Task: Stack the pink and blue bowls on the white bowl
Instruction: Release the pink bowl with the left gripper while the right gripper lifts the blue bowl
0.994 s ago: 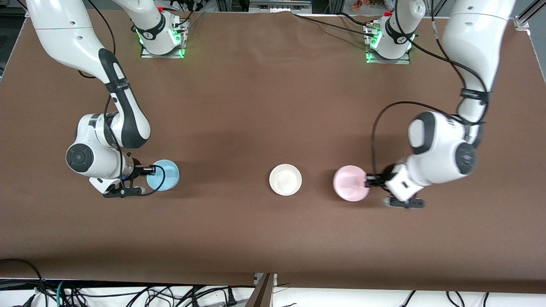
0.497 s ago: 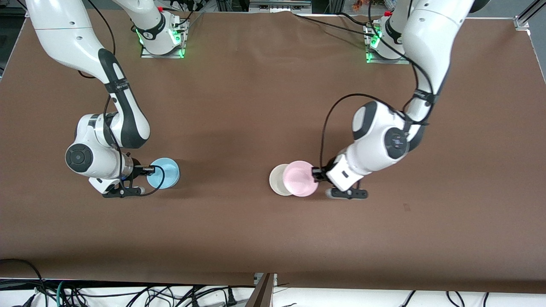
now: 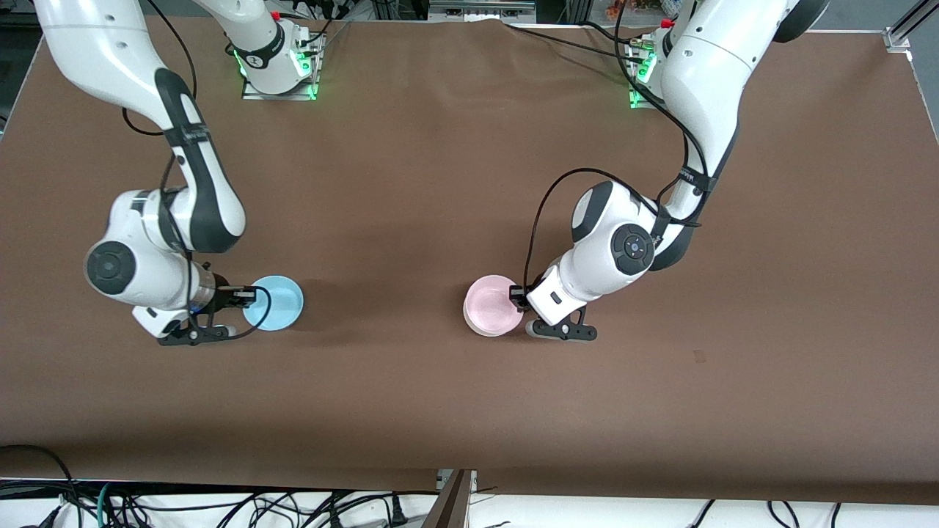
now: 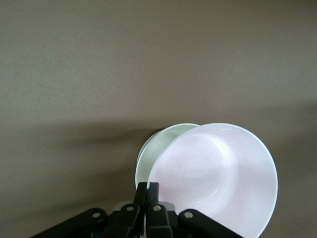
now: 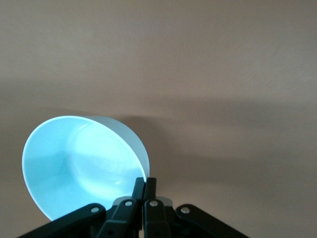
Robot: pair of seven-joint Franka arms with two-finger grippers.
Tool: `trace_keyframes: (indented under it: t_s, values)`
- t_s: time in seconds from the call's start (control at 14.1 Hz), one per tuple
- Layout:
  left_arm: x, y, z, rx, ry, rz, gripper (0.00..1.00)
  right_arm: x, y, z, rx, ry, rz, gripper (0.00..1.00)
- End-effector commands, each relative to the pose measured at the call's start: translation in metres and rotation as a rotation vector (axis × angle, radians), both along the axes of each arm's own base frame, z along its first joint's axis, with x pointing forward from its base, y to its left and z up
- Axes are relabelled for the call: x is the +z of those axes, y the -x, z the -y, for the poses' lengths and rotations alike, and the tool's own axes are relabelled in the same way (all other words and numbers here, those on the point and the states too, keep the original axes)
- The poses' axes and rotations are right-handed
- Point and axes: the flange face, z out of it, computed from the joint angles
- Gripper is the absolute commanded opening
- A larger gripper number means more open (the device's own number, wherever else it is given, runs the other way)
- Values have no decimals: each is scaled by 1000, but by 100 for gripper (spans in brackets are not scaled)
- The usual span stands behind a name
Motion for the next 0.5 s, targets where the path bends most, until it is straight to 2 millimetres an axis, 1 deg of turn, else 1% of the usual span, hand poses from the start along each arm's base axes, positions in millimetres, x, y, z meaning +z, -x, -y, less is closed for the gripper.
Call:
trace_keyframes:
  t_s: [0.0,0.14,0.21,0.28,0.35,0.43]
  values:
    - [-4,-3,4,-19,-39,22,0,68,2,-5,17,-14,0,0]
    - [-14,1,10,-28,-43,13,0,115,-2,-9,22,-24,-18,0]
    - [-20,2,13,-31,-45,8,0,134,-3,-13,27,-25,-24,0]
    - [-23,3,16,-20,-42,10,0,148,-3,-17,23,-26,-31,0]
    - [-24,4,18,-8,-39,14,0,155,-3,-18,11,-27,-37,0]
    - [-26,5,20,-6,-39,11,0,156,-2,-26,19,-29,-38,0]
